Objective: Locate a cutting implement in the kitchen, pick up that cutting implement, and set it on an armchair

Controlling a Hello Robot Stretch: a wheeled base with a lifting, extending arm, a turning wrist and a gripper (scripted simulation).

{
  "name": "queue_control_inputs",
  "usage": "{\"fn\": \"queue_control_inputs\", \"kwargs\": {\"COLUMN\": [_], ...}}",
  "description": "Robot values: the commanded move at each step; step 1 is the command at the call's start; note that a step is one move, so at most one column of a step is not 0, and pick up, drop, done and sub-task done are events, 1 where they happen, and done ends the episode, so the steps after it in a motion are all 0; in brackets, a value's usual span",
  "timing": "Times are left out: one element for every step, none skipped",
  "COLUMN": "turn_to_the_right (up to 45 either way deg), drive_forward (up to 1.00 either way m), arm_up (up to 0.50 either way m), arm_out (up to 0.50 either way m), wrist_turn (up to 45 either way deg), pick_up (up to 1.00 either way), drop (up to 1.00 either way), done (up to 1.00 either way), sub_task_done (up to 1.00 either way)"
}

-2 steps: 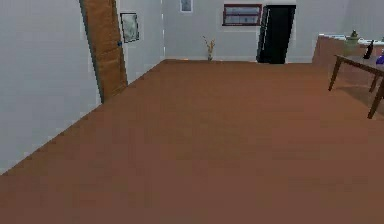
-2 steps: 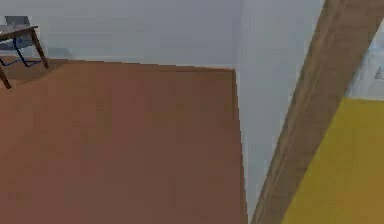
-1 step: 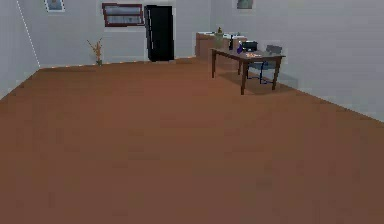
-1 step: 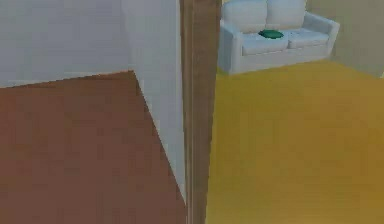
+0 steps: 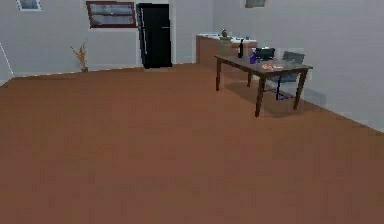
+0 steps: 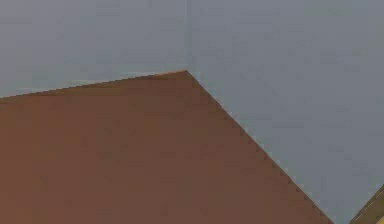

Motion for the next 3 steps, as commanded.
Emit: {"fn": "queue_control_inputs", "kwargs": {"turn_to_the_right": [0.0, 0.0, 0.0], "drive_forward": [1.00, 1.00, 1.00], "arm_up": [0.00, 0.00, 0.00], "arm_out": [0.00, 0.00, 0.00], "wrist_turn": [0.0, 0.0, 0.0], "pick_up": [0.00, 0.00, 0.00], "drop": [0.00, 0.00, 0.00], "done": [0.00, 0.00, 0.00], "sub_task_done": [0.00, 0.00, 0.00]}}
